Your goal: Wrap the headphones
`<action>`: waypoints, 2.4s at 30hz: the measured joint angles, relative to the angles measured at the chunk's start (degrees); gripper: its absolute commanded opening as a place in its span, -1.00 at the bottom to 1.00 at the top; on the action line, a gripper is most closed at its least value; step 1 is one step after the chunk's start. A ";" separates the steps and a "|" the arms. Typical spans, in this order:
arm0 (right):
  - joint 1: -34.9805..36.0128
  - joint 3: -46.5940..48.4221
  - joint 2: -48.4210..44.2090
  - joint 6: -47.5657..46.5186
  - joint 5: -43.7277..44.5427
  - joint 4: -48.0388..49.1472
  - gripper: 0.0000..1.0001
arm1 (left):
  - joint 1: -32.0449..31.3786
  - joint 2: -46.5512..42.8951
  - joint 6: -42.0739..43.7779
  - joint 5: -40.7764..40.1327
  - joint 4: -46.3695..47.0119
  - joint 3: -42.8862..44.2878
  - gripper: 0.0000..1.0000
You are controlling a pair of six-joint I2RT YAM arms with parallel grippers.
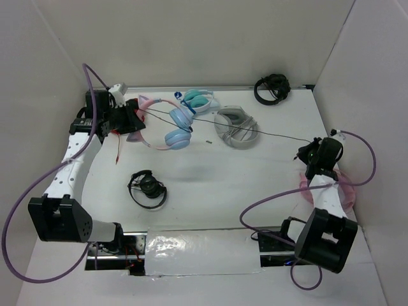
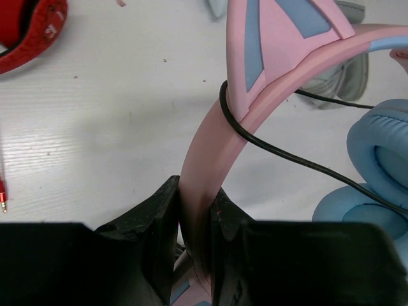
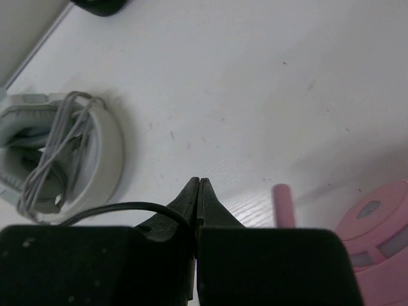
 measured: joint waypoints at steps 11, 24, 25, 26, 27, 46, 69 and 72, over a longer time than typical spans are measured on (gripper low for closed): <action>16.94 4.28 -20.41 -5.33 2.25 -6.40 -1.00 | 0.57 14.53 -4.09 -13.07 -3.37 10.40 -1.00; 38.82 21.05 -24.65 -16.31 -3.19 -12.04 -1.00 | -12.20 22.03 0.33 -20.06 -3.72 12.11 -1.00; 40.52 22.23 -24.20 -17.25 -2.97 -12.02 -1.00 | -14.45 22.45 1.07 -20.17 -3.34 12.17 -1.00; 42.29 23.54 -23.41 -18.18 -2.69 -12.20 -1.00 | -15.72 22.67 2.14 -20.48 -2.89 12.15 -1.00; 43.91 24.90 -22.58 -19.10 -2.23 -12.22 -1.00 | -17.33 22.82 3.43 -20.57 -2.05 12.15 -1.00; 52.98 43.30 -2.23 -28.24 -3.34 -15.85 -1.00 | -42.49 24.81 15.89 -19.98 6.43 10.47 -1.00; 38.45 40.79 6.10 -15.96 -17.55 -10.64 -1.00 | -54.73 12.79 16.98 -17.77 15.32 -0.22 -1.00; 38.49 41.00 7.76 -16.00 -20.39 -10.67 -1.00 | -55.43 12.44 17.18 -17.79 15.41 -0.31 -1.00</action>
